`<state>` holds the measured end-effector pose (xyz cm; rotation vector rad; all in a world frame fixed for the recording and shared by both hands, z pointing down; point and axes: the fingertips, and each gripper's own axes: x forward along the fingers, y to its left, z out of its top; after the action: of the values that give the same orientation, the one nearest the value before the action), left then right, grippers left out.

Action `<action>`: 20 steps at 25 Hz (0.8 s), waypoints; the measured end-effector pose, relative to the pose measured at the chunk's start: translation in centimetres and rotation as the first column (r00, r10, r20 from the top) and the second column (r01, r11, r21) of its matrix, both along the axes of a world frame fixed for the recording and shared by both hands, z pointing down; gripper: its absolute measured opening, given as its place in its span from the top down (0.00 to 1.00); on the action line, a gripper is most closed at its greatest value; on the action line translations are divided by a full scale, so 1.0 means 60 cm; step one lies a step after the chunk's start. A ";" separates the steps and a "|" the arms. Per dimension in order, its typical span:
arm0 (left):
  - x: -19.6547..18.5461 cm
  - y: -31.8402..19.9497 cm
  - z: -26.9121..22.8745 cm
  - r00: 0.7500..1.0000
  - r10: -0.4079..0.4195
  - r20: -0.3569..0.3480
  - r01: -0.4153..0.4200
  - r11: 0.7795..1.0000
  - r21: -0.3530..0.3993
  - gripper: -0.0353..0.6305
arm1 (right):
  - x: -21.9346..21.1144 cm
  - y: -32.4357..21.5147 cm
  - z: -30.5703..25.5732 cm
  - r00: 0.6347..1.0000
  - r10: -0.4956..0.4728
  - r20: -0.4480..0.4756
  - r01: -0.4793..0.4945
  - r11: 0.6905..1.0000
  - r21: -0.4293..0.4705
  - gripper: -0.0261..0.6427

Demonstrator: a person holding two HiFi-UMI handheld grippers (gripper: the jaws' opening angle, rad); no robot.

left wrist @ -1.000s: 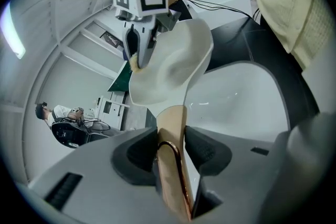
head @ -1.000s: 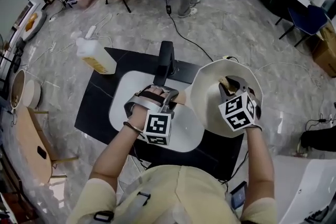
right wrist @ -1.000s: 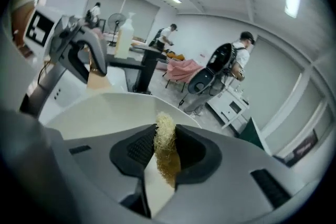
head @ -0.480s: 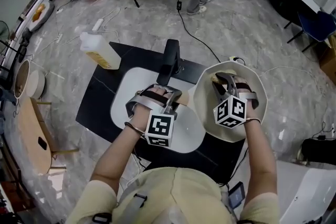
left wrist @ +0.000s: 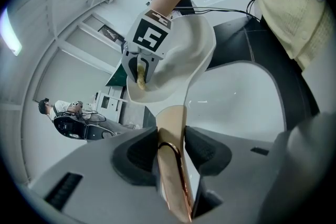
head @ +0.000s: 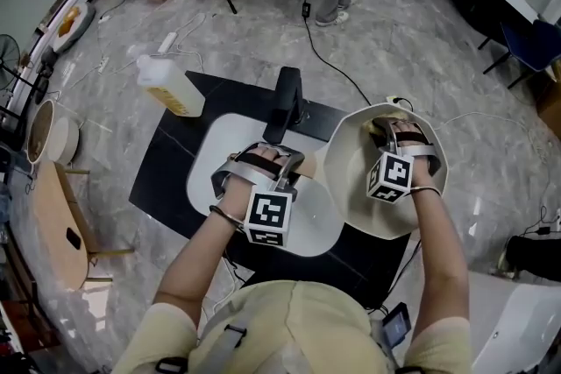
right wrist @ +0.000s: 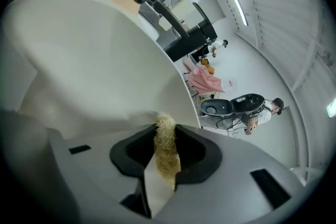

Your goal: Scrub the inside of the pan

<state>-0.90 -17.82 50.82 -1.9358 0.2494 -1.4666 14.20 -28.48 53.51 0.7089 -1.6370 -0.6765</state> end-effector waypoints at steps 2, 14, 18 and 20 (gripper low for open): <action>0.000 0.001 0.000 1.000 -0.001 0.003 0.001 1.000 0.001 0.70 | 0.022 0.001 0.005 0.999 0.047 -0.016 -0.048 0.999 -0.010 0.80; -0.002 0.000 0.003 1.000 -0.001 0.013 0.001 1.000 -0.003 0.70 | 0.121 0.047 0.028 0.963 0.250 -0.103 -0.259 0.963 -0.080 0.80; -0.002 0.000 0.004 1.000 -0.001 0.013 0.001 1.000 -0.003 0.70 | 0.141 0.071 0.033 0.942 0.292 -0.165 -0.313 0.943 -0.116 0.80; -0.001 -0.001 0.003 1.000 -0.002 0.013 0.002 1.000 -0.004 0.70 | 0.150 0.085 0.038 0.930 0.319 -0.181 -0.347 0.925 -0.153 0.80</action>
<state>-0.98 -17.85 51.00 -1.9288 0.2425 -1.4811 23.20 -23.39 55.76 0.7601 -1.3717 -0.3204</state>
